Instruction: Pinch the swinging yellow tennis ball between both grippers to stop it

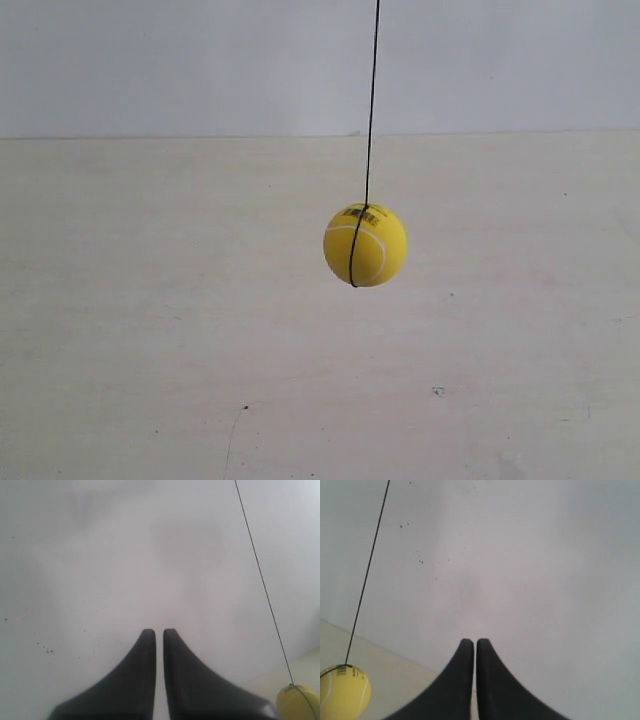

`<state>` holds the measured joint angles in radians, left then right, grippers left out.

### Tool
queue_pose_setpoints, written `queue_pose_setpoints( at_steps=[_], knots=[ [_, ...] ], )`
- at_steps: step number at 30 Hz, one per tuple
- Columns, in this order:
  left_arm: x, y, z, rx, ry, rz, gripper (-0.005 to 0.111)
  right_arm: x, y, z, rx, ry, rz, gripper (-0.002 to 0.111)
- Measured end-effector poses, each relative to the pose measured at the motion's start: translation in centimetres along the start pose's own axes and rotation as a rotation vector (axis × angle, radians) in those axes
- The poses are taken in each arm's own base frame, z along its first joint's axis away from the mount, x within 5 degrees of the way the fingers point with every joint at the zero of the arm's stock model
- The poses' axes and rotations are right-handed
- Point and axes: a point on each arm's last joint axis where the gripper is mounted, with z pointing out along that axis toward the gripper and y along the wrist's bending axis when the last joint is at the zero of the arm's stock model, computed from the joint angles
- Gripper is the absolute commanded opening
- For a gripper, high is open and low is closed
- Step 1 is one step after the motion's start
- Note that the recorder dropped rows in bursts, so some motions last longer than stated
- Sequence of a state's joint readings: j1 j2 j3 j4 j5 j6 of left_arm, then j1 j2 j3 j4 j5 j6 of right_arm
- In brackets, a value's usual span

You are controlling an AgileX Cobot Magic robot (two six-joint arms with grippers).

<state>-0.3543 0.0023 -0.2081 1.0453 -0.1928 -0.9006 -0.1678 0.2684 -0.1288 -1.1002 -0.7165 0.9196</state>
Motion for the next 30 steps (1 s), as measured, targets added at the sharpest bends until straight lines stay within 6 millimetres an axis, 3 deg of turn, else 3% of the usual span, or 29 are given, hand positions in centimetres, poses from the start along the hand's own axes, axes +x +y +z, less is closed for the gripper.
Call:
queue_pose_setpoints(
  at_steps=[8, 20, 30],
  knots=[
    [0.1, 0.0, 0.0, 0.000, 0.001, -0.002, 0.005, -0.1, 0.1, 0.0, -0.011, -0.007, 0.127, 0.000],
    [0.1, 0.0, 0.0, 0.000, 0.001, -0.002, 0.005, 0.0, 0.1, 0.0, -0.012, -0.009, 0.143, 0.000],
    [0.1, 0.0, 0.0, 0.000, 0.001, -0.002, 0.005, 0.6, -0.9, -0.1, 0.109, 0.052, 0.183, 0.000]
  ],
)
